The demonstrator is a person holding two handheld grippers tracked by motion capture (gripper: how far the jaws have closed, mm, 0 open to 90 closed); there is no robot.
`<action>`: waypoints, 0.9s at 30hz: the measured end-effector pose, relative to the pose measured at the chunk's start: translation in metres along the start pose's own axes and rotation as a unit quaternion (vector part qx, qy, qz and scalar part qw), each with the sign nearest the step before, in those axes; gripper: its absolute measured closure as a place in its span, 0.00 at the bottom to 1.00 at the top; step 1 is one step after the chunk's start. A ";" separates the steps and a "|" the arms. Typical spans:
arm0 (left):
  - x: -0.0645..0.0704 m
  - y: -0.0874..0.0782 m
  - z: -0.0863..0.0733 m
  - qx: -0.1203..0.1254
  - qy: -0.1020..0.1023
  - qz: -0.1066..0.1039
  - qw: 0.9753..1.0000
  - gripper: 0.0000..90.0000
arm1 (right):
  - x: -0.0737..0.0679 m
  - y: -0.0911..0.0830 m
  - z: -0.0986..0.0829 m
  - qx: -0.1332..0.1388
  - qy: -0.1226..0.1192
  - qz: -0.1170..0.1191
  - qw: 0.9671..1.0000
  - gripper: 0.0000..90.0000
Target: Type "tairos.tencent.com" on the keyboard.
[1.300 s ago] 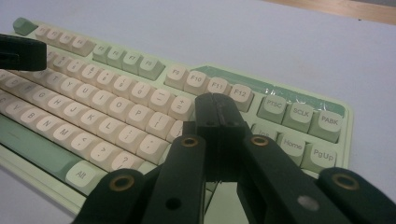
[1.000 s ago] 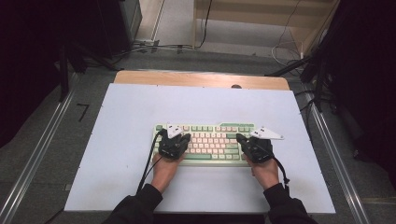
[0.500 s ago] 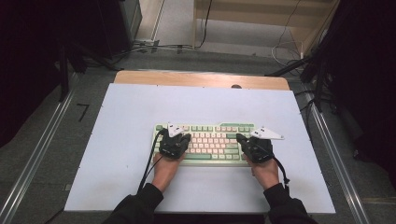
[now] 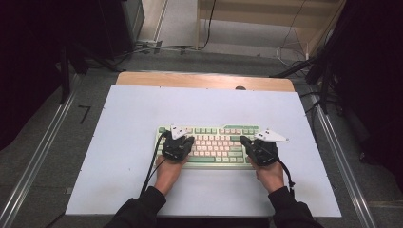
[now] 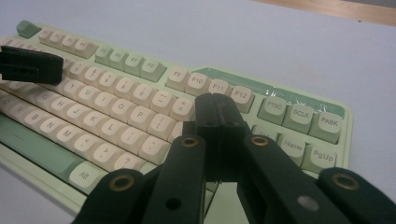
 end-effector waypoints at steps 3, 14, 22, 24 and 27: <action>0.000 -0.001 0.001 0.004 -0.001 -0.001 1.000 1.00 | 0.000 0.000 0.000 0.001 0.000 0.001 1.000 0.97; 0.000 -0.008 0.004 0.009 -0.005 -0.003 1.000 1.00 | -0.001 -0.001 0.000 0.001 0.001 0.003 1.000 0.97; -0.001 -0.013 0.002 0.011 -0.007 -0.002 1.000 1.00 | -0.002 0.000 0.001 0.002 0.000 0.005 1.000 0.97; -0.002 -0.015 0.002 0.012 -0.008 -0.002 1.000 1.00 | -0.002 0.000 0.001 0.002 0.000 0.005 1.000 0.97; -0.002 -0.018 0.002 0.014 -0.008 -0.002 1.000 1.00 | -0.002 0.000 0.001 0.002 -0.001 0.004 1.000 0.97</action>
Point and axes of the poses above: each handheld gripper's, and its own axes: y roughly forward along the jaws, z roughly out of its top, x roughly to its right, the point moved 10 cm from there along y, roughly forward along the jaws, and after that the axes turned 12 degrees about -z, right-handed, at the moved point
